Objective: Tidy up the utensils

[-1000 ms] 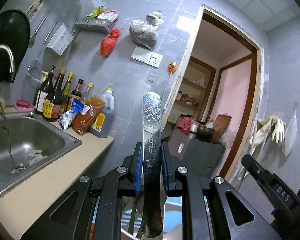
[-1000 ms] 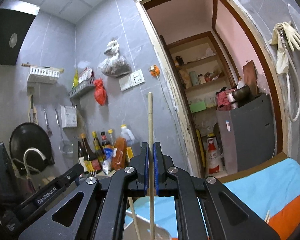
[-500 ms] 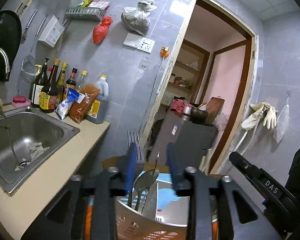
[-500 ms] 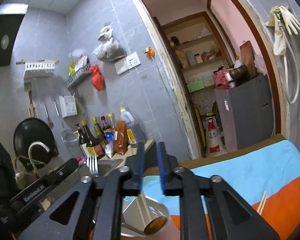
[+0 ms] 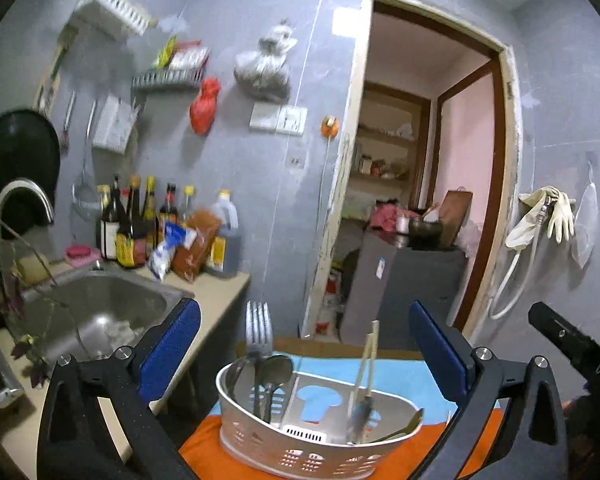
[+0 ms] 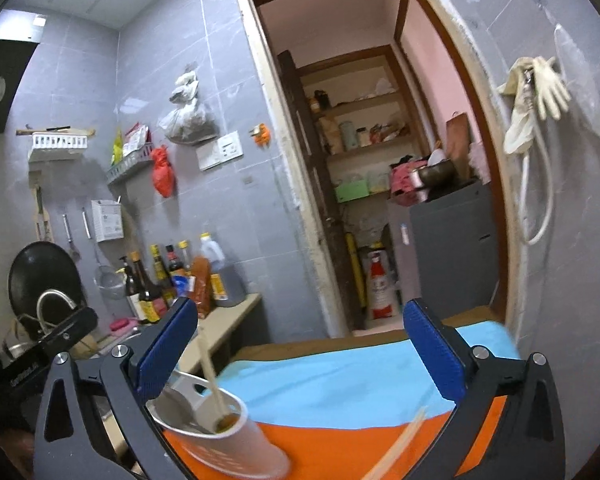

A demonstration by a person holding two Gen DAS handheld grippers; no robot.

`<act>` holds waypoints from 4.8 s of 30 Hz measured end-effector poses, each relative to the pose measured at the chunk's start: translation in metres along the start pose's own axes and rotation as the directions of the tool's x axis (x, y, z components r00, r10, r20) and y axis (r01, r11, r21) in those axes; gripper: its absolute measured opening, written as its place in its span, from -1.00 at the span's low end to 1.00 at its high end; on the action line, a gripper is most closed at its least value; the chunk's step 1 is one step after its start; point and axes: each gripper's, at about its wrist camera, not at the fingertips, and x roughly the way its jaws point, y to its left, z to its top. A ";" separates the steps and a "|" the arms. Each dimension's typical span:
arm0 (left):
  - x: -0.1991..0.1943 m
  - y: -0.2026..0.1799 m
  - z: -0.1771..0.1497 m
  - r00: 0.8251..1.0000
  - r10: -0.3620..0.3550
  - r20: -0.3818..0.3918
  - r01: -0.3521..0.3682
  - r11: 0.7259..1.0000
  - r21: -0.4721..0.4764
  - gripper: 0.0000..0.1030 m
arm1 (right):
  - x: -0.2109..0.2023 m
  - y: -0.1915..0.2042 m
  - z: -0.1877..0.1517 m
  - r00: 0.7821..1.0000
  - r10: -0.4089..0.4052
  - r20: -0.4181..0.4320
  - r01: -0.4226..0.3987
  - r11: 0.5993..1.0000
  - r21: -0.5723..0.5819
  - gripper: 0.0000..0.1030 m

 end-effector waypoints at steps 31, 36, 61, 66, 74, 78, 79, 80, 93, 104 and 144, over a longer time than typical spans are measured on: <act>0.043 -0.098 -0.157 0.869 0.023 -0.494 0.004 0.999 0.054 0.97 | 0.036 -0.151 -0.097 0.851 -0.003 -0.525 0.045 0.997 0.068 1.00; 0.053 -0.092 -0.167 0.828 0.016 -0.561 0.001 1.000 0.030 0.97 | 0.063 -0.144 -0.112 0.781 0.038 -0.623 0.014 0.997 0.078 1.00; 0.036 -0.047 -0.159 0.808 0.021 -0.588 -0.099 0.990 -0.100 0.97 | 0.094 -0.094 -0.139 0.615 -0.160 -0.772 -0.037 0.972 -0.231 1.00; 0.031 -0.056 -0.158 0.804 -0.107 -0.584 0.021 0.988 -0.152 0.95 | 0.087 -0.101 -0.135 0.574 -0.168 -0.802 -0.035 0.973 -0.229 1.00; 0.048 -0.092 -0.164 0.719 -0.244 -0.651 0.215 0.968 -0.127 0.01 | 0.045 -0.142 -0.126 0.591 -0.134 -0.796 -0.100 0.966 -0.237 0.59; 0.066 -0.125 -0.169 0.660 -0.245 -0.710 0.305 0.951 -0.044 -0.26 | 0.038 -0.152 -0.121 0.574 -0.112 -0.812 -0.131 0.965 -0.226 0.22; 0.070 -0.130 -0.170 0.654 -0.239 -0.718 0.320 0.947 -0.024 -0.27 | 0.037 -0.155 -0.119 0.574 -0.110 -0.811 -0.130 0.966 -0.223 0.14; 0.076 -0.136 -0.171 0.650 -0.228 -0.725 0.333 0.943 0.002 -0.27 | 0.036 -0.157 -0.118 0.576 -0.106 -0.811 -0.126 0.968 -0.216 0.00; 0.098 -0.156 -0.190 0.650 -0.113 -0.752 0.357 0.918 0.171 -0.88 | 0.023 -0.167 -0.117 0.614 0.034 -0.788 -0.025 0.999 0.024 -0.65; 0.046 -0.143 -0.183 0.587 -0.128 -0.800 0.342 0.934 0.102 -0.95 | -0.008 -0.154 -0.121 0.573 0.124 -0.810 -0.008 0.989 0.146 -0.80; 0.065 -0.150 -0.169 0.612 -0.295 -0.734 0.493 0.868 0.062 -0.96 | -0.015 -0.148 -0.113 0.806 0.040 -0.591 0.092 0.977 0.192 -0.94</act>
